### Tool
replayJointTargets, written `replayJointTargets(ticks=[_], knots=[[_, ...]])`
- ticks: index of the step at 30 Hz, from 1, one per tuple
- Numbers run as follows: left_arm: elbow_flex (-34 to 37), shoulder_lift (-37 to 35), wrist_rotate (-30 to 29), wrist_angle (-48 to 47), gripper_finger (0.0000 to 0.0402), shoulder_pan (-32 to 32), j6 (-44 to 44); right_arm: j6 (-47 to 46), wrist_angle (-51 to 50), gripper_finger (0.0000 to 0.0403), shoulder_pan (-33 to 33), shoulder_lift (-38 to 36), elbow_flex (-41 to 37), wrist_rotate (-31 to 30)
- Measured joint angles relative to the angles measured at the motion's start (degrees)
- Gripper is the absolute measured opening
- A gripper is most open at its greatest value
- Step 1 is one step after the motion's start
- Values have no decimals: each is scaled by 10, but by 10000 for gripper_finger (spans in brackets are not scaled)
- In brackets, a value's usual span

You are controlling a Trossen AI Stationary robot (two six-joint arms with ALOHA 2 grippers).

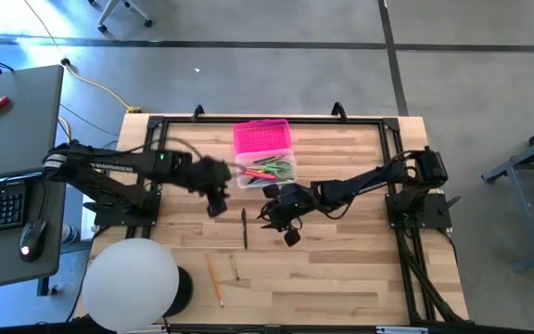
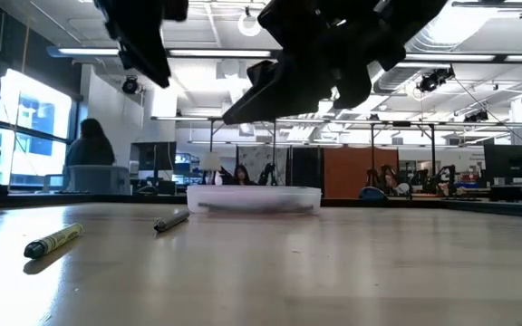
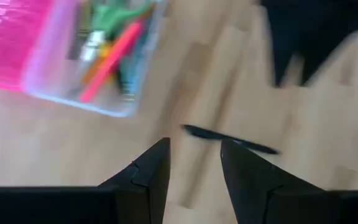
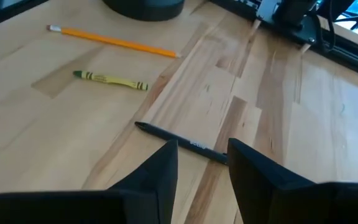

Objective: Pick & place school supplies into a supply box
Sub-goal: Put the orange pencil into the pink supply box

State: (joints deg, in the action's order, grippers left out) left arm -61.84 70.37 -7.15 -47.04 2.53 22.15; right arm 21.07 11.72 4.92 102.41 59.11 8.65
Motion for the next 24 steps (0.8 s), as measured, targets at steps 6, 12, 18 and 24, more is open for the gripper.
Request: replayJointTargets(ticks=[6,12,18,24], knots=[[0,0,-93,0,175,112,194,4,0,119,1,0,0,-4],[0,7,-39,-65,175,142,388,-4,0,119,1,0,0,-4],[-1,65,11,-190,175,136,521,-31,-3,119,1,0,0,-4],[0,136,114,-207,175,115,496,-36,-8,119,1,0,1,0]])
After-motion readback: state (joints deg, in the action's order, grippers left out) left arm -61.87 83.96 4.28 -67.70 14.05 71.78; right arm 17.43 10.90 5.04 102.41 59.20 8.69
